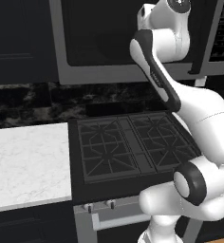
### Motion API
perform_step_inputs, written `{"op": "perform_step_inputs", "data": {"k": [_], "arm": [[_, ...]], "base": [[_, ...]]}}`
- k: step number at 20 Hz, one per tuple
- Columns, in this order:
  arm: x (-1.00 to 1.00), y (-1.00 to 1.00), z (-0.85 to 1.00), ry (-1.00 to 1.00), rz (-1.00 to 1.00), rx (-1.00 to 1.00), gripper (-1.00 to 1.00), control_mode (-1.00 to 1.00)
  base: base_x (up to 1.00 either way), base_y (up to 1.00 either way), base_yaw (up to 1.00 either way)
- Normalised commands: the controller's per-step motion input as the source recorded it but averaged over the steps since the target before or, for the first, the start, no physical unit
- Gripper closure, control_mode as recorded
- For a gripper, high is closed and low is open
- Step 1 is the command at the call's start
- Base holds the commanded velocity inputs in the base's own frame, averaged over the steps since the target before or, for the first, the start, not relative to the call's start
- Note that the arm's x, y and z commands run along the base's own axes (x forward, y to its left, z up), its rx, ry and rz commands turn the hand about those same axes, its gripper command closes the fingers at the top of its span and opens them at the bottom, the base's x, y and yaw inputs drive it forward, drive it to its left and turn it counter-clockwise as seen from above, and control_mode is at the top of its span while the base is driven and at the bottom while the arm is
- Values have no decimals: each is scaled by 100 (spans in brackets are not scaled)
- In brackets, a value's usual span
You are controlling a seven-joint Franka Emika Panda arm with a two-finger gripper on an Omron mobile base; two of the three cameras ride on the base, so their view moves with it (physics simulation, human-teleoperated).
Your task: Open the microwave, place the bowl with waffle inside the microwave, then close the microwave door and turn it on.
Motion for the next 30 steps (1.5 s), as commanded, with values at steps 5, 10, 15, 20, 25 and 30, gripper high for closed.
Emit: {"op": "perform_step_inputs", "data": {"k": [5,10,15,20,25,30], "arm": [[100,-8,-66,0,9,0,100,-100],[100,-6,-100,-3,0,0,100,-100],[-22,-83,-19,-4,0,8,100,-100],[-100,-100,11,0,3,8,100,-100],[-88,-100,-3,-2,9,11,100,-100],[-3,-100,-16,0,13,3,100,-100]], "base": [[0,0,0],[0,0,0],[0,0,0],[0,0,0],[0,0,0],[0,0,0]]}}
